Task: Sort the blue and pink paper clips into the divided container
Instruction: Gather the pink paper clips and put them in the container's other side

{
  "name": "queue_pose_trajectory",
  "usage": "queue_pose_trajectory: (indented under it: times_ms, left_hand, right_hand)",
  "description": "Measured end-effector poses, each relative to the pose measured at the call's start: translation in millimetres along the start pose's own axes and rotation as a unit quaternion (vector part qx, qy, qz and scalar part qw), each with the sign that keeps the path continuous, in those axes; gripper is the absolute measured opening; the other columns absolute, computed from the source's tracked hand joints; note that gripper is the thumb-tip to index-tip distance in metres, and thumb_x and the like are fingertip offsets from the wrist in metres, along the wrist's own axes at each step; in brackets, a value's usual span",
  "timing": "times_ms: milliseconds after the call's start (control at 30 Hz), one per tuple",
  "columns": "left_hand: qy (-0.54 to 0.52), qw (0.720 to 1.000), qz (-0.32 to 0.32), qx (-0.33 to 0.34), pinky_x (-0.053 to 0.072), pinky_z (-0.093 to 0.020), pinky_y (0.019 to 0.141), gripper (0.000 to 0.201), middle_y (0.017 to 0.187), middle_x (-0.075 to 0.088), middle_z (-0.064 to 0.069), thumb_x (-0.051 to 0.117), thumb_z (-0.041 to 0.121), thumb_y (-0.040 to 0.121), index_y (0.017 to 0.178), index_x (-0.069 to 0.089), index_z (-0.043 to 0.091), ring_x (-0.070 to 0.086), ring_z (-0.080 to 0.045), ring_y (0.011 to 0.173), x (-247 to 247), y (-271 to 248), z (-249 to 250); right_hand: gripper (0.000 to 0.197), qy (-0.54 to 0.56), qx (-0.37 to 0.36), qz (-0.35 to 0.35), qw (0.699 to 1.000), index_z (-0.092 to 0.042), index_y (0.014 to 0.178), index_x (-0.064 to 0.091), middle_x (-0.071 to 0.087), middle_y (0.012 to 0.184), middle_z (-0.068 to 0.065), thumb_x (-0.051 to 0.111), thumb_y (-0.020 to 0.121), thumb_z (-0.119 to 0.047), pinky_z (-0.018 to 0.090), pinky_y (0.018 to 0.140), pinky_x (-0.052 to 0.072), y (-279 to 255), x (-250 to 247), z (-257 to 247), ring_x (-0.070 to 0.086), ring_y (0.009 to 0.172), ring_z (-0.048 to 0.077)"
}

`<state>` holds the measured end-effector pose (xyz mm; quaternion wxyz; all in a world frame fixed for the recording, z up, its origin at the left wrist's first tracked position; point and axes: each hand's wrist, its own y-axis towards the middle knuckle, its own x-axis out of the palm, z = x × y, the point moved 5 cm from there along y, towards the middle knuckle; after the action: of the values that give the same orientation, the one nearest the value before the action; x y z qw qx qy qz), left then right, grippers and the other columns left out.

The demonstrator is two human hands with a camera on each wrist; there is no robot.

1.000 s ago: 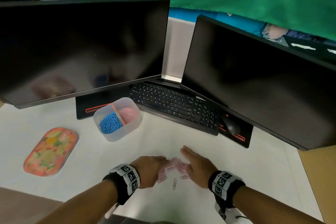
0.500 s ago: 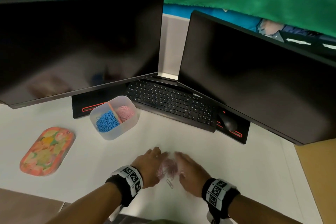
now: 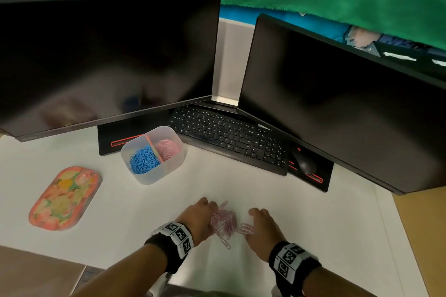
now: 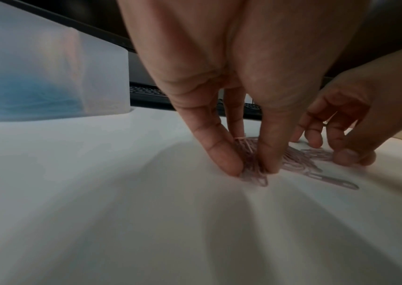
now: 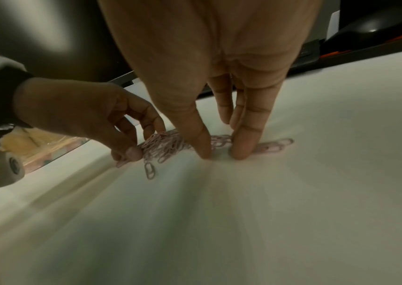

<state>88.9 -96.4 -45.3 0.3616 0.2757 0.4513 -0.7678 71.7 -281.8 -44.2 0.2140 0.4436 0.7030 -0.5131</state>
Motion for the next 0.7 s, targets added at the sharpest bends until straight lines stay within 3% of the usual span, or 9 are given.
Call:
queue_pose_trajectory:
  times_ms: [100,233,300,400,500,600,700]
  left_hand:
    - [0.012,1.0,-0.01,0.013,0.054,-0.036,0.081,0.048,0.113,0.046,-0.001,0.062,0.041,0.079,0.121,0.048,0.022,0.062,-0.027,0.097,2.9,-0.6,6.6]
    - [0.051,0.998,-0.038,0.001,0.053,-0.039,0.084,0.094,0.118,0.036,0.002,0.071,0.067,0.057,0.131,0.031,0.024,0.053,-0.021,0.1,9.4,-8.5,13.5]
    - [0.068,0.997,-0.029,-0.008,0.053,-0.039,0.082,0.103,0.122,0.034,0.001,0.073,0.069,0.054,0.134,0.027,0.023,0.049,-0.02,0.103,8.0,-13.0,15.3]
    - [0.089,0.996,-0.021,-0.015,0.053,-0.04,0.083,0.108,0.125,0.031,-0.001,0.075,0.069,0.054,0.136,0.022,0.023,0.047,-0.021,0.106,11.6,-11.5,14.7]
    - [0.088,0.996,-0.019,-0.024,0.052,-0.04,0.085,0.112,0.13,0.028,-0.003,0.074,0.069,0.055,0.139,0.018,0.023,0.047,-0.023,0.109,14.5,-8.0,15.2]
    - [0.092,0.995,-0.011,-0.03,0.052,-0.041,0.085,0.108,0.13,0.029,-0.004,0.073,0.07,0.057,0.138,0.021,0.021,0.05,-0.025,0.107,13.8,-2.6,17.5]
    - [0.078,0.996,-0.006,-0.039,0.052,-0.04,0.084,0.1,0.126,0.031,-0.004,0.073,0.067,0.059,0.134,0.025,0.02,0.054,-0.026,0.105,12.4,1.5,19.5]
  right_hand:
    - [0.043,0.04,-0.024,0.007,0.999,-0.017,0.125,0.049,0.051,0.121,0.003,0.058,0.084,-0.013,0.023,0.09,0.046,6.6,6.4,-16.6,0.055,0.106,0.019]
    - [0.037,0.096,-0.047,0.027,0.994,-0.019,0.115,0.055,0.052,0.105,-0.001,0.061,0.08,-0.008,0.006,0.067,0.04,12.0,-6.9,-20.0,0.051,0.09,0.012]
    - [0.039,0.103,-0.015,0.035,0.994,-0.019,0.112,0.055,0.051,0.103,0.0,0.06,0.077,-0.003,0.01,0.065,0.04,11.4,-25.4,-1.0,0.051,0.09,0.012]
    - [0.034,0.04,0.055,0.0,0.998,-0.018,0.109,0.052,0.052,0.101,-0.001,0.056,0.078,-0.004,0.017,0.075,0.04,2.1,-42.7,42.1,0.053,0.091,0.015]
    - [0.025,-0.015,0.088,-0.048,0.995,-0.023,0.095,0.046,0.054,0.098,-0.002,0.059,0.078,-0.011,0.016,0.069,0.04,-10.1,-36.4,64.8,0.054,0.085,0.015]
    - [0.02,0.013,0.084,-0.033,0.996,-0.023,0.085,0.048,0.056,0.095,-0.001,0.062,0.077,-0.012,0.014,0.058,0.043,-8.7,-23.1,58.1,0.058,0.079,0.016]
    - [0.01,0.054,0.053,0.003,0.997,-0.018,0.083,0.055,0.06,0.092,0.001,0.06,0.078,-0.011,0.023,0.067,0.053,2.4,-13.3,30.8,0.061,0.079,0.02]
